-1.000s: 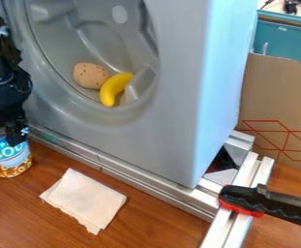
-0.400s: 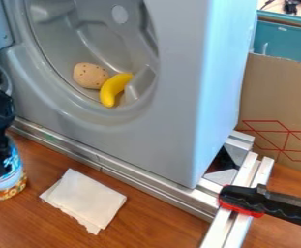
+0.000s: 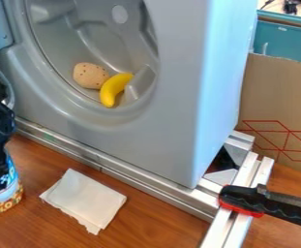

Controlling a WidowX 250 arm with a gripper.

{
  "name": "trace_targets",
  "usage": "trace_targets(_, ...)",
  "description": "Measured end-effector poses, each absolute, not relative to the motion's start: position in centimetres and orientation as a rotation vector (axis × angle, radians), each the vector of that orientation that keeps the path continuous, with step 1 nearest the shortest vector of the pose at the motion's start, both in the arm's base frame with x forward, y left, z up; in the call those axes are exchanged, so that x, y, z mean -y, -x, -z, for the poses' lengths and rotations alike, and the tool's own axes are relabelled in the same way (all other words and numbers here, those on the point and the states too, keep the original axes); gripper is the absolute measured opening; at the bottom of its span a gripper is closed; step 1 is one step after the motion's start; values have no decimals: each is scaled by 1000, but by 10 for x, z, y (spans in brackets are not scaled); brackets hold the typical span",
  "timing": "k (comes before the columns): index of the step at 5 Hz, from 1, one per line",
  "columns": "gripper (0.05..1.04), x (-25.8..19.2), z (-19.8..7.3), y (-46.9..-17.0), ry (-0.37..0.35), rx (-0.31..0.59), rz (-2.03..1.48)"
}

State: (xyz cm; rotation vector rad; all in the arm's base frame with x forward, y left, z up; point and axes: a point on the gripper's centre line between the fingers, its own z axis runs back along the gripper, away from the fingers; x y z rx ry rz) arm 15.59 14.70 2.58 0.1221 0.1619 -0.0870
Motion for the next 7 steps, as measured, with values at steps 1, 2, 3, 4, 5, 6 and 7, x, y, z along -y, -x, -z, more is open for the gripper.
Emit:
trace_targets(1, 1000, -133, -31, -138, -60, -186, 61)
trace_targets(2, 1000, -131, -37, -133, -11, -199, 50)
trace_targets(3, 1000, -134, -42, -145, -8, -155, 59)
trace_targets(4, 1000, -137, -46, -159, -6, -95, 76)
trace_targets(5, 1000, -130, -55, -170, 4, -46, 123)
trace_targets(6, 1000, -122, -74, -169, 5, -10, 150)
trace_targets(7, 1000, -112, -87, -167, 21, 37, 183)
